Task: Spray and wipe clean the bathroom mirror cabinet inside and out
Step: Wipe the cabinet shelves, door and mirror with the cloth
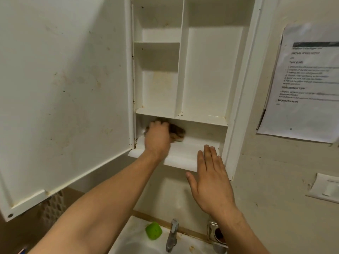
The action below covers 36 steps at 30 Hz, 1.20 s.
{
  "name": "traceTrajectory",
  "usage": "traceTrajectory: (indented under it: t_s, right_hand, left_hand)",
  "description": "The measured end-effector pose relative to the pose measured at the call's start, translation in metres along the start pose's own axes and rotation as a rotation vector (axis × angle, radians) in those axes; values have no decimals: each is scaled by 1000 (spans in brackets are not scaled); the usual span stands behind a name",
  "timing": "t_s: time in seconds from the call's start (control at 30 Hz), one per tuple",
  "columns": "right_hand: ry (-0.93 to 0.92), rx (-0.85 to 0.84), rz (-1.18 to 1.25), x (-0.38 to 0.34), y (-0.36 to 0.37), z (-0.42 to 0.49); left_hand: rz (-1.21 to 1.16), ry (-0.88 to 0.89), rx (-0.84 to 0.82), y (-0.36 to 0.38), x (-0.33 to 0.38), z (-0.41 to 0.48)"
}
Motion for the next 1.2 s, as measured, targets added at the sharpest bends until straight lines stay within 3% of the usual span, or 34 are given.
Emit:
traceTrajectory:
  t_s: [0.07,0.1,0.2,0.23,0.3,0.37,0.47,0.57,0.67,0.73,0.8,0.93,0.97,1.03,1.1,1.13,1.2]
  right_hand:
    - [9,-8,-34,4,7,-12]
    - [8,-6,-43,2,10,-14]
    - [53,20,-35,-5,11,-14]
    - [83,37,-15,-6,9,-14]
    - [107,98,31,-4,5,-15]
    - [95,148,48,1,4,-16]
    - [87,178,47,5,-1,-15]
    - [106,119,57,-2,-4,-16]
    - [101,122,115,-13,-20,-17]
    - [31,283,172,-18,-55,-11]
    - [-44,418,72,-21,-94,8]
    - [35,186,-186,-11,-106,61]
    - [58,160,-199,-11,-102,65]
    - [77,161,-183,-14,-99,65]
    - [65,168,-176,-14,-102,64]
    - [54,153,-177,-12,-103,63]
    - [21,112,-194,-7,-103,61]
  left_hand:
    - [-106,-193,43,-7,-25,-3]
    - [-209,-170,71,-8,-18,-6]
    - [-562,236,-51,4,73,-22]
    - [-580,407,-116,7,109,-33]
    - [-505,628,-148,9,144,-44]
    - [-340,646,-133,11,127,-37]
    - [-5,455,-83,5,61,-21]
    - [309,210,-150,-11,-5,-5]
    - [463,127,-179,-14,-29,1]
    - [373,79,-161,-10,-28,-1]
    - [167,-18,-121,-8,-35,-2]
    - [-310,-234,-50,-9,-48,-3]
    - [-411,-167,-55,-6,-32,-4]
    - [-558,136,-163,3,23,-11]
    - [-471,435,-278,14,70,-26]
    - [-373,500,-297,18,80,-28]
    - [-165,466,-234,18,70,-17]
Point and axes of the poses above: each hand's wrist, its own z-axis towards the middle knuckle, its own y-axis out of the palm, x = y × z, the point moved 9 cm from there along z, towards the middle knuckle, and after that the axes turned 12 degrees about -x, right-handed, at the moved point
